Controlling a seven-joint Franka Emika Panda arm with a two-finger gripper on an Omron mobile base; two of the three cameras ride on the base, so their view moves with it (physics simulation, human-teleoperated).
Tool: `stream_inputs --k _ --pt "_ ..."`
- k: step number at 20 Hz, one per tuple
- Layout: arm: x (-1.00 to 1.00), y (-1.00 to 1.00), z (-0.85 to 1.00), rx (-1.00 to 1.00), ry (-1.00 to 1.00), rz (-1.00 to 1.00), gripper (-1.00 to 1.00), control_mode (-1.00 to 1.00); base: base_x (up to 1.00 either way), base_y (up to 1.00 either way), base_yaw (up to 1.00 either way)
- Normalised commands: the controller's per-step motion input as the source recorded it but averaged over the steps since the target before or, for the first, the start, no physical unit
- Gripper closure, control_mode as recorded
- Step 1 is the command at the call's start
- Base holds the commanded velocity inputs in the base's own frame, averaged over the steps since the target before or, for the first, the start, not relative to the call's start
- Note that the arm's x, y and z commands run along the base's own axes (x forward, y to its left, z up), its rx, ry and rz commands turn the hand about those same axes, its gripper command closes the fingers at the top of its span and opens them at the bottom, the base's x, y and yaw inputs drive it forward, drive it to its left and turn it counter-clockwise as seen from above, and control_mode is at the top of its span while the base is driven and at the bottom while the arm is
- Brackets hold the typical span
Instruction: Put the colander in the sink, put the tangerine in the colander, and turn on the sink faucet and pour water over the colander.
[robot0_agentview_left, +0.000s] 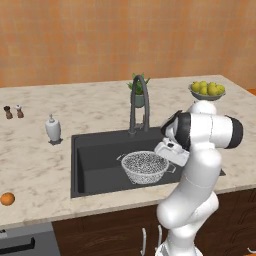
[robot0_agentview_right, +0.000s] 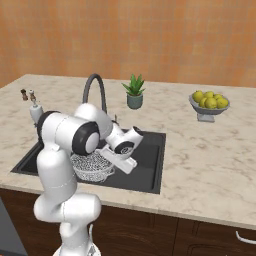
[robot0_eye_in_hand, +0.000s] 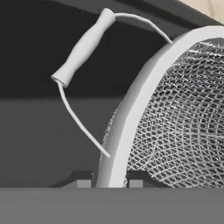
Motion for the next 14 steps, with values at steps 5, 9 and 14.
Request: stream_inputs --k 5,9,14 --pt "0.13 0.07 -0.28 -0.02 -0.16 0.08 1.00 -1.00 0.00 0.00 0.00" --pt "0.18 0.00 -0.24 -0.05 -0.24 0.03 1.00 -1.00 0.00 0.00 0.00" --pt "0.19 -0.07 -0.37 -0.02 -0.12 0.04 1.00 -1.00 0.00 0.00 0.00"
